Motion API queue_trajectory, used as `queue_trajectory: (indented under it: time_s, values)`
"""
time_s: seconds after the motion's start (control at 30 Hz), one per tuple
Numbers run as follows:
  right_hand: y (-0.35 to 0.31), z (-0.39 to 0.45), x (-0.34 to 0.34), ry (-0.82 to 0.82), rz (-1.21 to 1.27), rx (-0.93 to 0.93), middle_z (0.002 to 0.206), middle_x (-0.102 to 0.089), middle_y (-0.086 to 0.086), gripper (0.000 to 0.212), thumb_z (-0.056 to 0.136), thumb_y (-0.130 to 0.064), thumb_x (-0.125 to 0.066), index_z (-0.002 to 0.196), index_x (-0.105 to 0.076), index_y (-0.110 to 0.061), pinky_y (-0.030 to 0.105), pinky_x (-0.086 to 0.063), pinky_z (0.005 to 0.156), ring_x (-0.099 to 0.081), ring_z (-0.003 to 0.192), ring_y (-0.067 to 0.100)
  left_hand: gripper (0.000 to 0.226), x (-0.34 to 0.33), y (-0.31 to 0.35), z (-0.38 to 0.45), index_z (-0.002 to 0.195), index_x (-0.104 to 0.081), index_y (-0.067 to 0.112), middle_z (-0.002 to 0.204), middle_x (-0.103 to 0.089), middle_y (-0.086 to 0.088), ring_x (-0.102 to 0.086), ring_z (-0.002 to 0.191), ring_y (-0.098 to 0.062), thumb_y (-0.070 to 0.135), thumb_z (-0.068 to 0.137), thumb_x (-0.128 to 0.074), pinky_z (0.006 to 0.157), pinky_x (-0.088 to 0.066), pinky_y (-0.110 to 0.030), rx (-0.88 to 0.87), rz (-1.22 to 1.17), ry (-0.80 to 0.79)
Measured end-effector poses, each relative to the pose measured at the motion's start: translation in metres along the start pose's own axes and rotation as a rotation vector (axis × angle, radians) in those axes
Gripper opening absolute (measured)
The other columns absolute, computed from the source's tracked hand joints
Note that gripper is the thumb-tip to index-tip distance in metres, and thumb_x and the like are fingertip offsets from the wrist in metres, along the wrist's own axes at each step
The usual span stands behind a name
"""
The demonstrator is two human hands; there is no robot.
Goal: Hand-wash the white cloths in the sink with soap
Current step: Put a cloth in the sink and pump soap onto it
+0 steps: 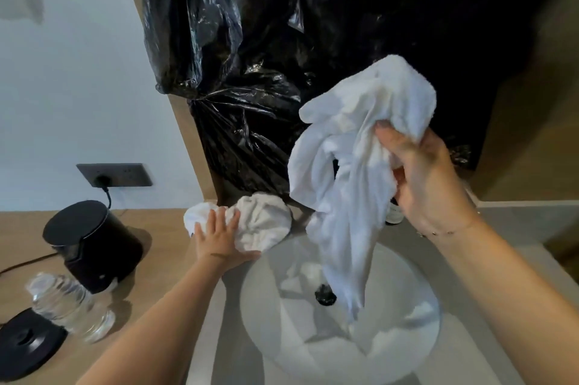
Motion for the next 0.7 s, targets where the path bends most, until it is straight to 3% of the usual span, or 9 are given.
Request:
queue_trajectory:
  time_s: [0.1, 0.2, 0.37, 0.43, 0.5, 0.53, 0.63, 0.7]
  values:
    - [0.029, -0.02, 0.022, 0.018, -0.072, -0.071, 0.108, -0.073, 0.001, 0.031, 0.083, -0.02, -0.065, 0.114, -0.064, -0.018, 0.032, -0.055, 0.083, -0.068, 0.105, 0.018, 0.087, -0.004, 0.011, 0.007, 0.155, 0.01, 0.03, 0.162, 0.017, -0.006, 0.017, 0.149, -0.028, 0.073, 0.089, -0.029, 0.117, 0.001, -0.06, 0.056, 0.017, 0.016]
    - [0.072, -0.041, 0.043, 0.015, -0.163, -0.162, 0.111, -0.072, 0.006, 0.037, 0.075, -0.024, -0.071, 0.111, -0.067, -0.018, 0.039, -0.053, 0.088, -0.067, 0.106, 0.024, 0.081, -0.004, 0.019, 0.012, 0.155, 0.005, 0.028, 0.163, 0.014, -0.008, 0.017, 0.148, -0.03, 0.062, 0.094, -0.035, 0.115, 0.005, -0.063, 0.086, -0.041, -0.007]
    - [0.15, -0.064, 0.077, 0.15, -0.224, -0.303, 0.105, -0.073, 0.002, 0.029, 0.079, -0.018, -0.077, 0.106, -0.07, -0.023, 0.037, -0.051, 0.088, -0.068, 0.101, 0.021, 0.069, 0.004, 0.033, -0.007, 0.155, -0.007, 0.03, 0.163, 0.011, -0.007, 0.013, 0.15, -0.028, 0.049, 0.097, -0.039, 0.116, 0.004, -0.058, 0.055, -0.101, 0.024]
    - [0.177, -0.066, 0.089, 0.177, -0.225, -0.36, 0.106, -0.073, 0.005, 0.026, 0.082, -0.016, -0.075, 0.107, -0.069, -0.021, 0.038, -0.052, 0.091, -0.067, 0.103, 0.023, 0.06, 0.003, 0.048, -0.027, 0.15, -0.031, 0.025, 0.162, -0.01, -0.013, -0.008, 0.149, -0.033, 0.039, 0.094, -0.05, 0.117, -0.006, -0.058, -0.031, -0.243, 0.216]
    - [0.202, -0.062, 0.098, 0.183, -0.257, -0.42, 0.108, -0.071, 0.012, 0.028, 0.082, -0.018, -0.075, 0.109, -0.066, -0.014, 0.034, -0.053, 0.087, -0.066, 0.1, 0.023, 0.045, -0.004, 0.065, -0.044, 0.13, -0.057, 0.012, 0.147, -0.041, -0.021, -0.039, 0.135, -0.041, 0.025, 0.087, -0.056, 0.111, -0.031, -0.055, -0.152, -0.455, 0.43]
    - [0.216, -0.058, 0.103, 0.164, -0.292, -0.46, 0.11, -0.069, 0.015, 0.027, 0.084, -0.015, -0.074, 0.109, -0.065, -0.012, 0.029, -0.053, 0.082, -0.066, 0.097, 0.021, 0.042, -0.009, 0.076, -0.052, 0.126, -0.06, 0.008, 0.141, -0.048, -0.02, -0.045, 0.13, -0.04, 0.022, 0.086, -0.056, 0.109, -0.036, -0.048, -0.167, -0.556, 0.425]
    - [0.251, -0.048, 0.111, 0.025, -0.418, -0.574, 0.111, -0.062, 0.01, 0.026, 0.084, -0.005, -0.072, 0.105, -0.063, -0.016, 0.012, -0.049, 0.072, -0.063, 0.097, 0.015, 0.042, -0.026, 0.106, -0.064, 0.131, -0.057, 0.013, 0.138, -0.052, -0.007, -0.048, 0.128, -0.027, 0.014, 0.089, -0.06, 0.103, -0.034, -0.028, -0.075, -0.802, 0.133]
    - [0.273, -0.047, 0.115, -0.122, -0.483, -0.626, 0.118, -0.055, -0.001, 0.042, 0.084, 0.001, -0.071, 0.121, -0.06, -0.013, 0.013, -0.048, 0.085, -0.057, 0.111, 0.014, 0.043, -0.04, 0.119, -0.067, 0.134, -0.053, 0.023, 0.137, -0.051, -0.001, -0.052, 0.118, -0.016, 0.016, 0.092, -0.059, 0.094, -0.04, -0.025, -0.008, -0.867, -0.011]
Point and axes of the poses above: each hand's wrist, its own z-axis towards the middle knuckle, its own x-axis out of the back of the hand, y = z × x, the point moved 3 cm from there along z, towards the middle knuckle
